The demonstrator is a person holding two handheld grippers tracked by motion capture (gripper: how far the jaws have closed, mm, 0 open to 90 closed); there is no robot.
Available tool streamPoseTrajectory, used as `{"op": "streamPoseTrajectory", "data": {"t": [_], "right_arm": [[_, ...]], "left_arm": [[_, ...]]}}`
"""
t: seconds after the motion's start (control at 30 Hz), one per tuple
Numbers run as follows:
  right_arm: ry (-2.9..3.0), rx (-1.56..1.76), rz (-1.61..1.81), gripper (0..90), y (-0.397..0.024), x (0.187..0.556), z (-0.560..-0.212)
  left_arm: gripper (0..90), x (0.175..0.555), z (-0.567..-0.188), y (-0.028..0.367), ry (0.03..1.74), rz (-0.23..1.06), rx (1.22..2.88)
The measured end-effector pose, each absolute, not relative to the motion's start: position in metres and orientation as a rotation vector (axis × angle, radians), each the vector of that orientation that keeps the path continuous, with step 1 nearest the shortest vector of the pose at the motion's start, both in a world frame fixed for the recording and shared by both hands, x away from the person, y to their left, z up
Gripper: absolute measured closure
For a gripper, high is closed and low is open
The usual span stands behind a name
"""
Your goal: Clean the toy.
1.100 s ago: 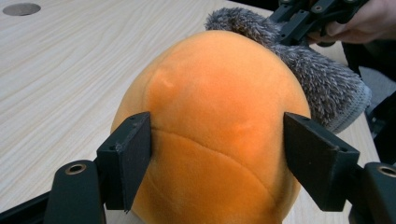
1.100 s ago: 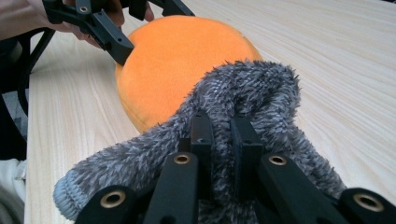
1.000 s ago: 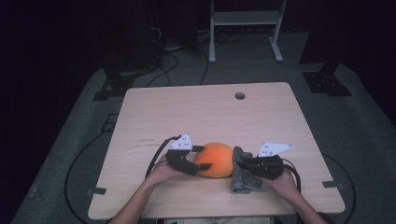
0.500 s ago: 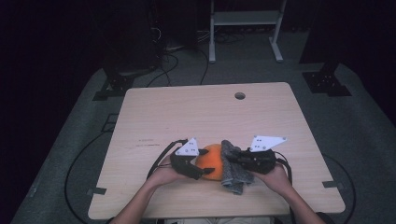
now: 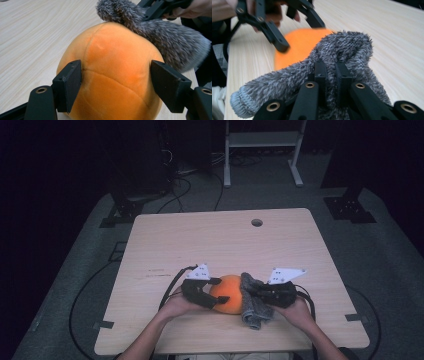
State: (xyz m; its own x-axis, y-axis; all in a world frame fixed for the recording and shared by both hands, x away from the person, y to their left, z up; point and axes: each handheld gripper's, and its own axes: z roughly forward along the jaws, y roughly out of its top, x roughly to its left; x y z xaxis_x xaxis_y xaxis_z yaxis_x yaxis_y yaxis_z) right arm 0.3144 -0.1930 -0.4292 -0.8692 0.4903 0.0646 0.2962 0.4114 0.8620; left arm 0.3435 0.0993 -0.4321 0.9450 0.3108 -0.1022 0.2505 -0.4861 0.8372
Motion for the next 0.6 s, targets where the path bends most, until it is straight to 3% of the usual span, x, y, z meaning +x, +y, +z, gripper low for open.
{"op": "streamPoseTrajectory", "data": {"t": [0.23,0.47,0.6], "right_arm": [[2.491,0.784,1.426,81.9,-0.211,0.308,-0.439],[2.463,0.652,1.523,81.9,-0.182,0.31,-0.416],[2.495,0.627,1.514,81.9,-0.173,0.312,-0.42]], "left_arm": [[26.3,0.341,-0.432,0.099,0.363,0.077,2.129],[26.2,0.339,-0.429,0.099,0.335,0.072,2.162],[13.4,0.348,-0.42,0.104,0.368,0.038,2.115]]}}
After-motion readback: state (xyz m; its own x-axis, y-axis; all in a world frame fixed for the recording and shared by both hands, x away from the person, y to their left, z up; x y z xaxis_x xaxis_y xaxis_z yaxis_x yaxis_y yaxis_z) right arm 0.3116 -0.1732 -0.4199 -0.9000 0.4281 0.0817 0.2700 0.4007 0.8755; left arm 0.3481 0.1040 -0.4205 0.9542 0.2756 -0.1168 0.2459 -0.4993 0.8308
